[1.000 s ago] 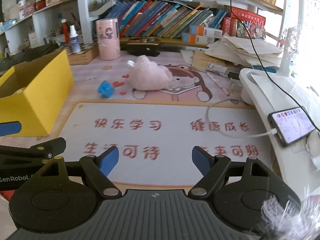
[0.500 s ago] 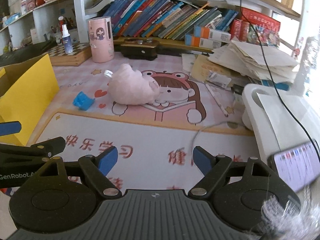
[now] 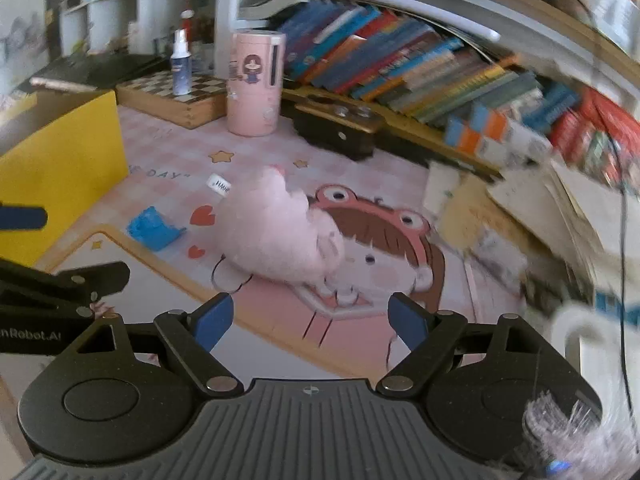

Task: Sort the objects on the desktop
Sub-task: 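Move both tools toward the blue plastic bag and pink plush pig, then close the left tool on the blue bag while the right tool grasps the pink pig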

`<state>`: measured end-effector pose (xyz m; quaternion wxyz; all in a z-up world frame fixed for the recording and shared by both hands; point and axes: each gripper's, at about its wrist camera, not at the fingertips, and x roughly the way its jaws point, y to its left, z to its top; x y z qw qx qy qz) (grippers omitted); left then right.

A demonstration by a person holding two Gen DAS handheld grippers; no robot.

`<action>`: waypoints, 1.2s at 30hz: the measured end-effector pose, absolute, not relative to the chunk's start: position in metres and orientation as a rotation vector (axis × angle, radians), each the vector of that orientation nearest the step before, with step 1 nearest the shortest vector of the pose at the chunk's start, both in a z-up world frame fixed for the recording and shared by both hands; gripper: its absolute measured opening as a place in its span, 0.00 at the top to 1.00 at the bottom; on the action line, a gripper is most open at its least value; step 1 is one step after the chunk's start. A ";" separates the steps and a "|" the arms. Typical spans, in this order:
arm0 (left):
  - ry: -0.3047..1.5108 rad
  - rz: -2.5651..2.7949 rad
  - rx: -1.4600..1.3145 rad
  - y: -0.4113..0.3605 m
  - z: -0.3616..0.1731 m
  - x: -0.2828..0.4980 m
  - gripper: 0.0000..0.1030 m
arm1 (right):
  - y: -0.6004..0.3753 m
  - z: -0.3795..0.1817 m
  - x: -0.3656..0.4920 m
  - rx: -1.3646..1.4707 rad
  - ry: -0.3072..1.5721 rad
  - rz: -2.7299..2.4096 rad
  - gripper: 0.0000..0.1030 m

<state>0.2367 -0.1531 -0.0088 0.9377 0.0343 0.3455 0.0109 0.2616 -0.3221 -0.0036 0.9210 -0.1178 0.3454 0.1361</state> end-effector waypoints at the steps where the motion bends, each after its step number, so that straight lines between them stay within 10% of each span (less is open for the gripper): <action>1: 0.707 0.032 0.072 -0.154 -0.011 0.243 0.04 | -0.321 -0.005 0.268 -0.259 0.708 0.292 0.19; 9: 0.737 0.075 0.064 -0.151 -0.029 0.284 0.09 | -0.316 -0.016 0.312 -0.360 0.700 0.385 0.19; 27: 0.805 0.034 0.090 -0.158 -0.055 0.323 0.65 | -0.285 -0.038 0.351 -0.515 0.670 0.568 0.22; 36: 0.775 0.013 0.065 -0.156 -0.045 0.316 0.73 | -0.291 -0.035 0.358 -0.431 0.696 0.573 0.44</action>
